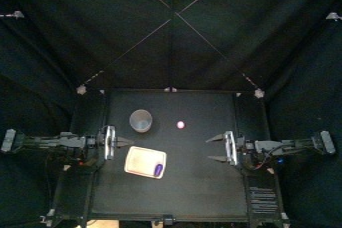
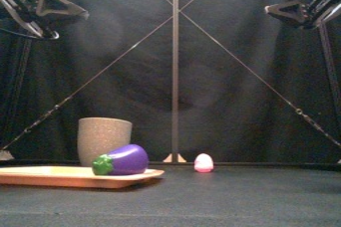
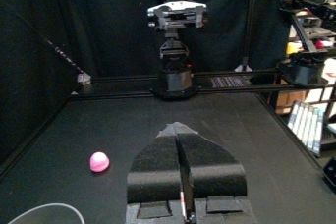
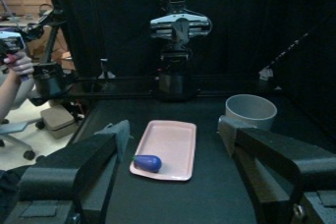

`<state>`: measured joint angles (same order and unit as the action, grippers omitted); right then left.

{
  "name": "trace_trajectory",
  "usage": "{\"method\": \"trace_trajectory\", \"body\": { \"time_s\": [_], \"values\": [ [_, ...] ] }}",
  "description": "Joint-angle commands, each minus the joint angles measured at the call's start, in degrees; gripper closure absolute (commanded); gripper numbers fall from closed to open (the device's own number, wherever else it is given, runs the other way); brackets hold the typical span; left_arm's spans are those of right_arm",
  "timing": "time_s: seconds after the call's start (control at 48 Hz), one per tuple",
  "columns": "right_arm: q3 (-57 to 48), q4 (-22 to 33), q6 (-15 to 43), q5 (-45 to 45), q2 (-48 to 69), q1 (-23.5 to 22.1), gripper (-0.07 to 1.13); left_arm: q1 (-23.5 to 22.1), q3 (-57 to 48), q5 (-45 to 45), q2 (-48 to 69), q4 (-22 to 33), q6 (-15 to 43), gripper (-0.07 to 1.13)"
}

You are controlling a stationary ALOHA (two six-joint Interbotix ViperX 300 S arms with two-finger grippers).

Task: Pick the eggplant then place it on the pink plate
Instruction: Drop eggplant on the pink plate and return to neutral

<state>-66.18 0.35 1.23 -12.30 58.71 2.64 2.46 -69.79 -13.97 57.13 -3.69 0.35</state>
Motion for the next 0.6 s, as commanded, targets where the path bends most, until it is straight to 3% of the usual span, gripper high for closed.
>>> {"method": "trace_trajectory", "body": {
  "time_s": [0.021, 0.604],
  "values": [
    [0.53, 0.00, -0.09, -0.35, -0.44, -0.09, 0.01, 0.18, 0.62, -0.26, -0.18, -0.09, 0.09, 1.08],
    [-0.88, 0.00, -0.18, -0.26, -0.62, -0.79, 0.01, 0.18, 0.35, -0.26, -0.18, -0.18, 0.09, 1.08]
  ]
}}
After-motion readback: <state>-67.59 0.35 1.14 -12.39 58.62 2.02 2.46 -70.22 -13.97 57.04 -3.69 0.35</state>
